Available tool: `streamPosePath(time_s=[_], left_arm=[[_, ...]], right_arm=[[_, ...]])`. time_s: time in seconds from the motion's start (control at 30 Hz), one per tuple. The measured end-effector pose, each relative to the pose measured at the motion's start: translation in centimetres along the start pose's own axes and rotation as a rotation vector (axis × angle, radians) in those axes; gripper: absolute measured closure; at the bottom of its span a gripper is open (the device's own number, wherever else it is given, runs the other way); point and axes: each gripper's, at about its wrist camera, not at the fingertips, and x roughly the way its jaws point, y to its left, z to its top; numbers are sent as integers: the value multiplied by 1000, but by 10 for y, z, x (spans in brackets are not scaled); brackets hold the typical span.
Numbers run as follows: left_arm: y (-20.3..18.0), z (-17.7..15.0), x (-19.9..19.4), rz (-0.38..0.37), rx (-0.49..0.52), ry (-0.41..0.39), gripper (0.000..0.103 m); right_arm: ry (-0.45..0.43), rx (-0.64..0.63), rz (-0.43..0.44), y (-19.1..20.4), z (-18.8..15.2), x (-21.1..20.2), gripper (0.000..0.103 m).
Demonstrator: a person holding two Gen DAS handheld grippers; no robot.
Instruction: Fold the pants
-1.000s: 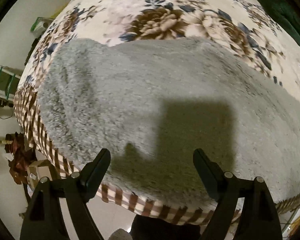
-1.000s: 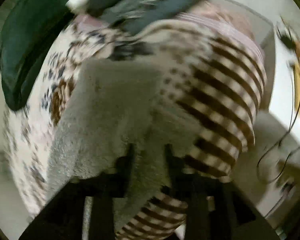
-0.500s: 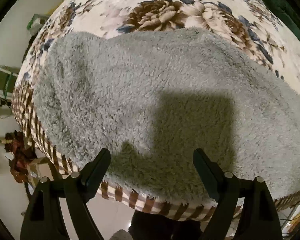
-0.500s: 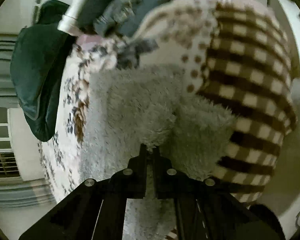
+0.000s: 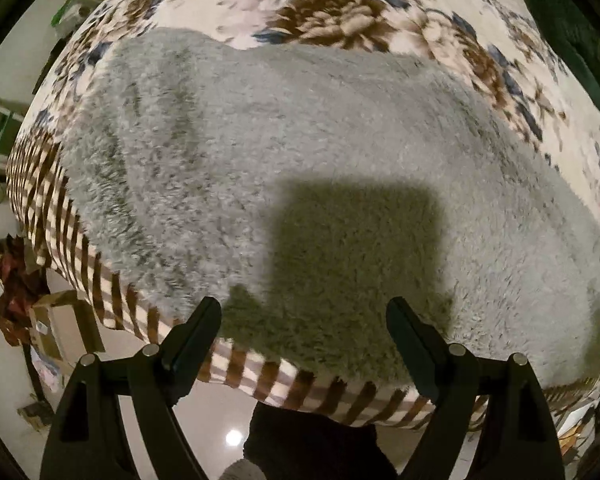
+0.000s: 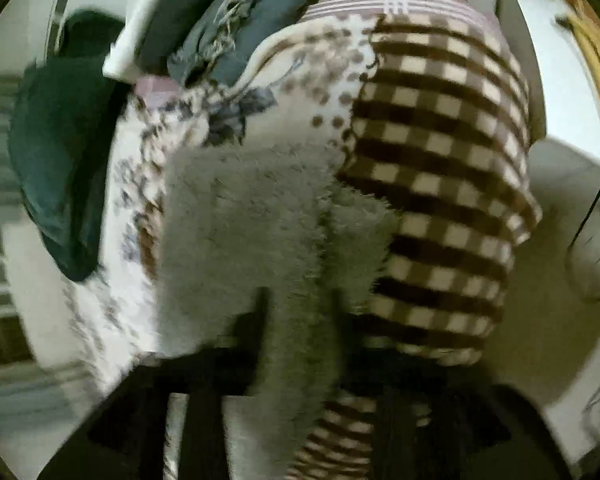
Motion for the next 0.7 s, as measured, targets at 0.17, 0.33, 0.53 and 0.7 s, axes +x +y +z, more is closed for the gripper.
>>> streamPosePath(time_s=[0.17, 0.33, 0.53, 0.7], left_arm=[[18, 5, -4, -6, -39, -18, 19], [28, 9, 0, 14, -63, -27, 19], [29, 7, 0, 9, -80, -39, 19], [34, 4, 2, 0, -98, -33, 19]], right_arm=[[-60, 59, 32, -2, 18, 15, 47], [-65, 17, -64, 7, 31, 43, 97], [-216, -135, -75, 32, 10, -18, 98], [-14, -66, -172, 2, 14, 7, 80]])
